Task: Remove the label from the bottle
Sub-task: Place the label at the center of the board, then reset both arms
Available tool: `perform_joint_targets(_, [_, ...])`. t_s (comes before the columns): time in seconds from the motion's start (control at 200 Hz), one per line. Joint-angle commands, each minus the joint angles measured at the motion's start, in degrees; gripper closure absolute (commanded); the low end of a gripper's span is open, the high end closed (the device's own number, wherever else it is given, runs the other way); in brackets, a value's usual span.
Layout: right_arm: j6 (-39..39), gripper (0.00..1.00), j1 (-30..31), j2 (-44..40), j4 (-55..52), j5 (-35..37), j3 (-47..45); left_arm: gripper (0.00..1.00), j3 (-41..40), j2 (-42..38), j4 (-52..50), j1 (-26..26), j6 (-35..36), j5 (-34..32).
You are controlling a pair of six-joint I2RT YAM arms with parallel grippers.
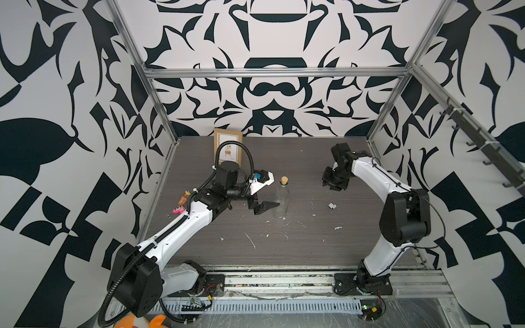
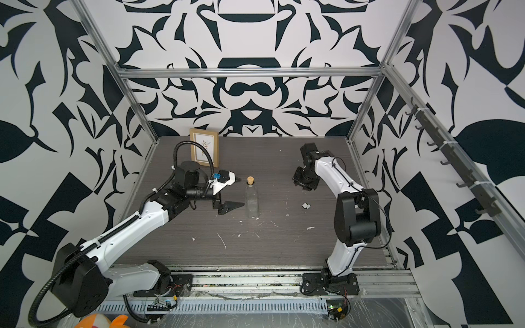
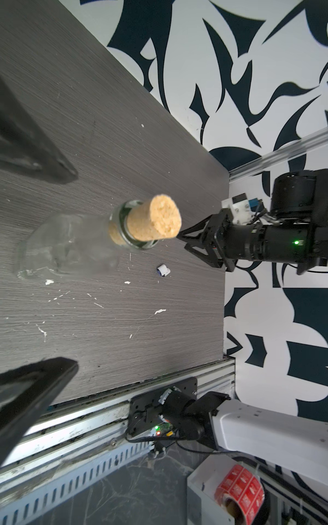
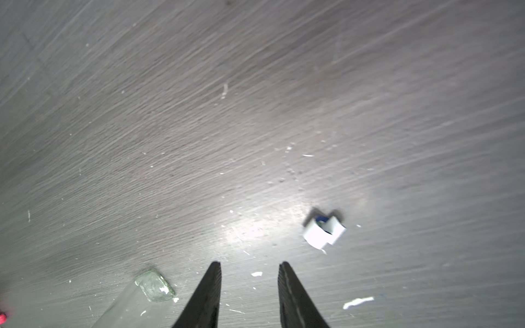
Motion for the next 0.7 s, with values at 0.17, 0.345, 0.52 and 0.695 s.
perform_joint_targets(0.17, [-3.2, 0.61, -1.7, -6.5, 4.1, -1.4, -8.4, 0.01, 0.5, -1.8, -0.5, -0.9, 1.0, -2.9])
perform_joint_targets(0.345, [-7.4, 0.43, -1.8, -16.2, 10.3, 2.9, -10.0, 0.0, -4.3, -5.8, 7.7, 0.9, -7.5, -12.1])
perform_joint_targets(0.52, [-10.5, 0.43, -3.0, -23.1, 11.5, 3.5, -9.4, 0.01, -6.9, -9.4, 10.2, 3.6, -12.6, -20.4])
perform_joint_targets(0.695, [-8.1, 0.39, -4.0, -29.8, 17.0, -3.4, -16.1, 0.01, -8.9, -11.3, 12.3, 5.2, -18.6, -29.9])
